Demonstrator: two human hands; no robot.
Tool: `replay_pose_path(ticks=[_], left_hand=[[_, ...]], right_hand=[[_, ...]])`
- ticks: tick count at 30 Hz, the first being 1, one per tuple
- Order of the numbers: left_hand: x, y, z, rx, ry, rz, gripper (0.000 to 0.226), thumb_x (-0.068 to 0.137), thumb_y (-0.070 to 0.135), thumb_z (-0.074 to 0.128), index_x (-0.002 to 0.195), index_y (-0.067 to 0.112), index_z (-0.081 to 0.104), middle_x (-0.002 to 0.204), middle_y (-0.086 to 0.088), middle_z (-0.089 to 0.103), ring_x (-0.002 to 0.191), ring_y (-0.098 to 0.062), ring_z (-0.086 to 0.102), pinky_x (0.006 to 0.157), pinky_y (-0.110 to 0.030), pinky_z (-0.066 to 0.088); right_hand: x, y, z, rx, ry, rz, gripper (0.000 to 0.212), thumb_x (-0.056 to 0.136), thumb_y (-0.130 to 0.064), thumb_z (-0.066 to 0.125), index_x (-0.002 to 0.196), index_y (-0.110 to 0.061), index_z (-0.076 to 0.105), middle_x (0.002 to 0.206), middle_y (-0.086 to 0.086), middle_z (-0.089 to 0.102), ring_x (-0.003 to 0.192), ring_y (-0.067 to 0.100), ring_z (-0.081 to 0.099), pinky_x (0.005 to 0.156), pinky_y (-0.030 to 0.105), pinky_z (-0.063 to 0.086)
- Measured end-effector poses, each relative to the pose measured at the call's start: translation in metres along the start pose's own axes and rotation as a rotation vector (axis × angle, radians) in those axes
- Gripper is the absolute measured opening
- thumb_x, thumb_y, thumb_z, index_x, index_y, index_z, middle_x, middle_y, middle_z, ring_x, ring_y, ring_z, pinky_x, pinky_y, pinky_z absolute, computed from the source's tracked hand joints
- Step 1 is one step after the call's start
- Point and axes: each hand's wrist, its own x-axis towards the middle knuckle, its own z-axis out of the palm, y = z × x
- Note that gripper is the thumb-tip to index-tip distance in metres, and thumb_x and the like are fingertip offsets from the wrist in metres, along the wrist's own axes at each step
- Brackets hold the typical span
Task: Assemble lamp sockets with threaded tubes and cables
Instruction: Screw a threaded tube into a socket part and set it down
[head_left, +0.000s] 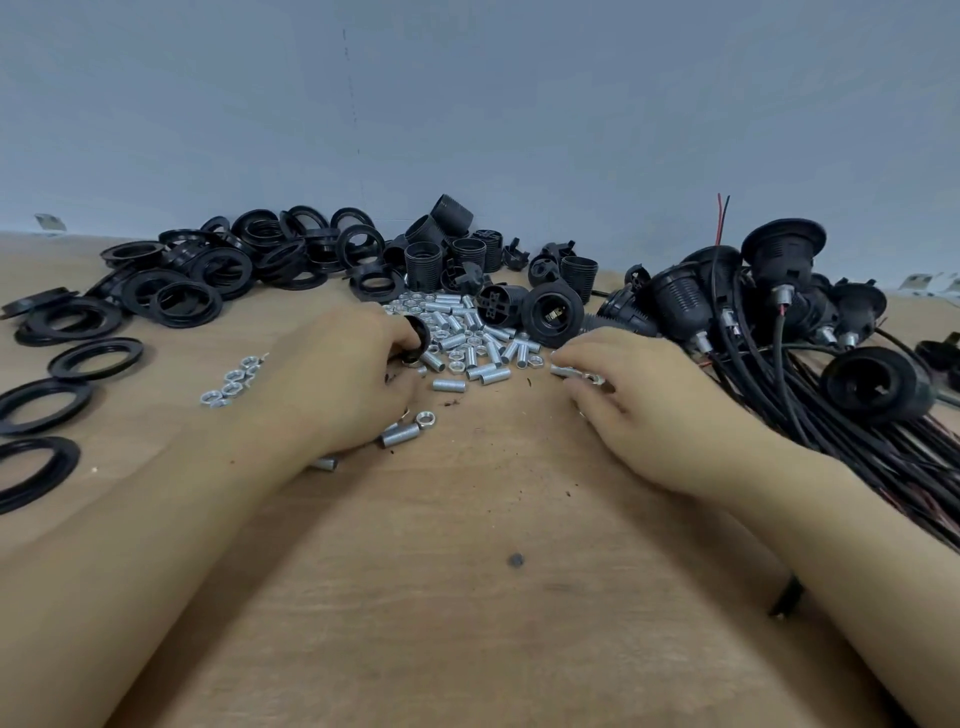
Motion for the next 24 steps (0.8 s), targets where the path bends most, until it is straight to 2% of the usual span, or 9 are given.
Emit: replay_pose_path(ticks=[2, 4, 7, 11, 14, 16, 18, 21, 24], left_hand=[[0.0, -0.001, -0.001, -0.004, 0.013, -0.012, 0.019, 0.09, 0.032, 0.067, 0.109, 0.029, 0.068, 0.099, 0.01, 0.065, 0.097, -0.019, 0.06, 0.082, -0.04, 0.053], [0.0, -0.001, -0.001, -0.033, 0.047, -0.026, 0.01, 0.088, 0.031, 0.07, 0.097, 0.032, 0.067, 0.089, 0.015, 0.063, 0.089, -0.015, 0.061, 0.077, -0.037, 0.053], [0.0, 0.0, -0.003, -0.07, 0.105, -0.017, 0.011, 0.085, 0.029, 0.071, 0.084, 0.034, 0.061, 0.077, 0.018, 0.059, 0.072, -0.004, 0.054, 0.063, -0.03, 0.045], [0.001, -0.004, -0.005, -0.037, 0.038, -0.037, 0.013, 0.085, 0.028, 0.069, 0.089, 0.036, 0.061, 0.085, 0.018, 0.063, 0.083, -0.013, 0.058, 0.072, -0.032, 0.048], [0.002, -0.006, -0.006, -0.082, 0.062, -0.056, 0.012, 0.086, 0.027, 0.07, 0.091, 0.033, 0.06, 0.08, 0.021, 0.064, 0.078, -0.008, 0.058, 0.07, -0.032, 0.048], [0.003, -0.007, -0.01, -0.086, 0.086, -0.044, 0.01, 0.083, 0.036, 0.07, 0.078, 0.031, 0.062, 0.074, 0.017, 0.066, 0.068, -0.002, 0.056, 0.059, -0.027, 0.042], [0.003, -0.01, -0.017, -0.062, -0.016, -0.048, 0.021, 0.075, 0.051, 0.068, 0.069, 0.031, 0.066, 0.067, 0.015, 0.066, 0.066, -0.004, 0.059, 0.06, -0.028, 0.047], [0.001, -0.014, -0.025, -0.008, -0.175, 0.018, 0.017, 0.07, 0.057, 0.067, 0.073, 0.041, 0.07, 0.069, 0.029, 0.066, 0.061, 0.002, 0.059, 0.067, -0.032, 0.055], [-0.001, -0.012, -0.027, -0.028, -0.189, 0.071, 0.013, 0.073, 0.059, 0.073, 0.072, 0.046, 0.071, 0.068, 0.038, 0.061, 0.058, 0.008, 0.055, 0.06, -0.026, 0.052]], right_hand=[[0.002, 0.002, 0.006, -0.057, -0.07, 0.025, 0.026, 0.099, -0.018, 0.046, 0.118, -0.013, 0.063, 0.122, 0.0, 0.059, 0.116, 0.021, 0.051, 0.099, 0.038, 0.042], [0.004, 0.004, 0.008, -0.082, -0.073, 0.051, 0.022, 0.098, -0.019, 0.048, 0.113, -0.014, 0.065, 0.114, 0.0, 0.059, 0.11, 0.021, 0.05, 0.095, 0.038, 0.042], [0.005, 0.005, 0.005, -0.078, -0.044, 0.114, 0.017, 0.096, -0.021, 0.056, 0.11, -0.021, 0.066, 0.101, -0.004, 0.057, 0.099, 0.017, 0.052, 0.088, 0.035, 0.045], [0.004, 0.005, 0.002, -0.106, -0.051, 0.157, 0.017, 0.096, -0.028, 0.057, 0.105, -0.021, 0.07, 0.096, -0.004, 0.059, 0.091, 0.015, 0.053, 0.084, 0.037, 0.047], [0.004, 0.004, 0.001, -0.089, -0.031, 0.168, 0.014, 0.093, -0.024, 0.059, 0.102, -0.022, 0.069, 0.095, -0.003, 0.06, 0.089, 0.017, 0.056, 0.082, 0.036, 0.049], [0.004, 0.003, 0.001, -0.031, 0.027, 0.16, 0.014, 0.09, -0.016, 0.06, 0.1, -0.02, 0.069, 0.092, -0.004, 0.059, 0.084, 0.015, 0.057, 0.079, 0.036, 0.05], [0.005, 0.004, 0.001, 0.031, 0.112, 0.164, 0.016, 0.088, -0.012, 0.061, 0.099, -0.018, 0.07, 0.091, -0.005, 0.059, 0.08, 0.012, 0.056, 0.078, 0.035, 0.051], [0.007, 0.007, 0.0, 0.109, 0.239, 0.181, 0.015, 0.087, -0.007, 0.063, 0.096, -0.016, 0.071, 0.087, -0.003, 0.059, 0.073, 0.008, 0.055, 0.073, 0.022, 0.049], [0.007, 0.005, -0.001, 0.179, 0.343, 0.209, 0.015, 0.086, -0.003, 0.064, 0.093, -0.015, 0.072, 0.083, -0.007, 0.057, 0.073, 0.006, 0.057, 0.069, 0.014, 0.046]])
